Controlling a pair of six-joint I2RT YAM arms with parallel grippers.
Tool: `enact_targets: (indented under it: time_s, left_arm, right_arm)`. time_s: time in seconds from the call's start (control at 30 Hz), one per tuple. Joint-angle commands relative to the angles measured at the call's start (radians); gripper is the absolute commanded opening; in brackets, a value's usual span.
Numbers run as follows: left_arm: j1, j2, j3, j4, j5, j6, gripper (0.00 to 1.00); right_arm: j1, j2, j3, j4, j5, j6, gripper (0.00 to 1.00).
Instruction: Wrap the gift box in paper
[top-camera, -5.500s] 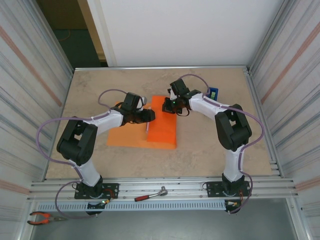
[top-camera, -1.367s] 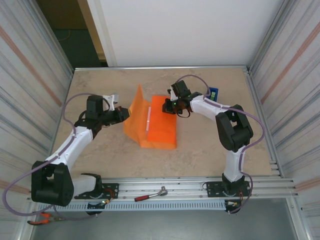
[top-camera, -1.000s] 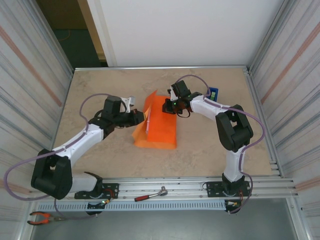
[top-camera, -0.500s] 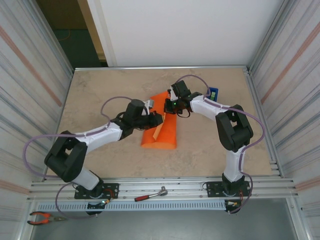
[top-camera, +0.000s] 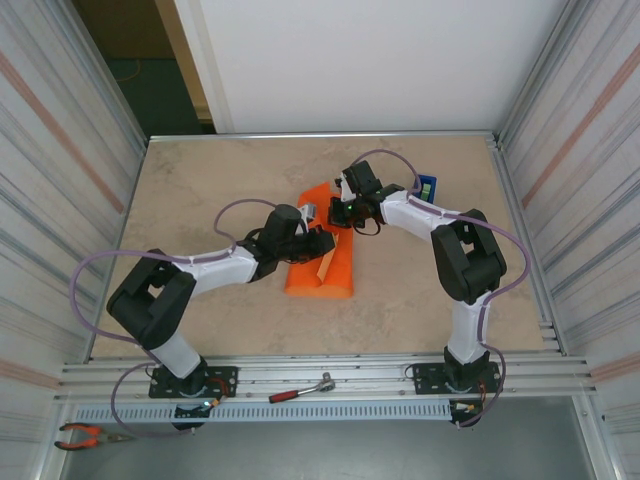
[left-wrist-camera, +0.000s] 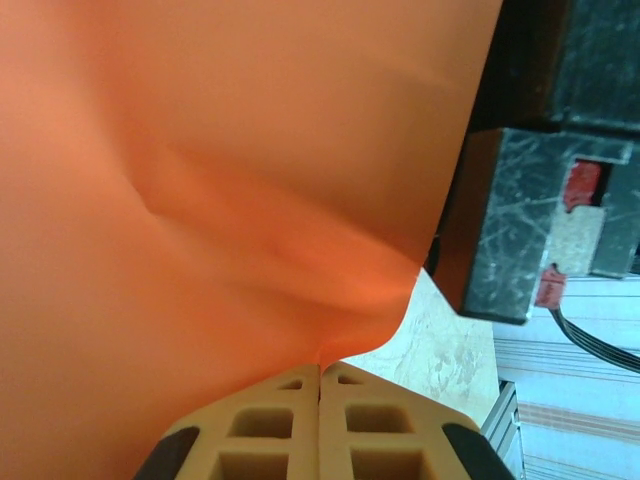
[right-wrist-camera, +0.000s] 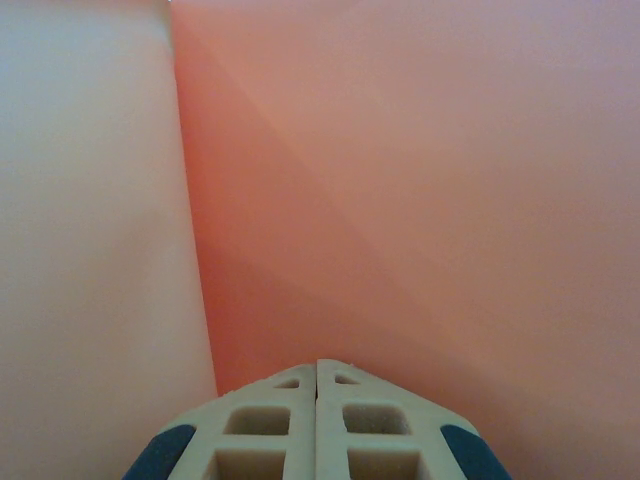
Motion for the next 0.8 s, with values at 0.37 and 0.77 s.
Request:
enact_targets:
  time_s: [0.37,0.77]
  left_arm:
    - [-0.042,0.089,-0.025,0.149,0.021,-0.023,0.00]
    - [-0.042,0.104,-0.073,0.115,-0.026,-0.052,0.00]
  right_arm:
    - [0.022,0.071,-0.076,-0.073,0.039,0.007,0.00]
    - [0.003,0.074,-0.023,-0.108,0.019,0.002,0.00]
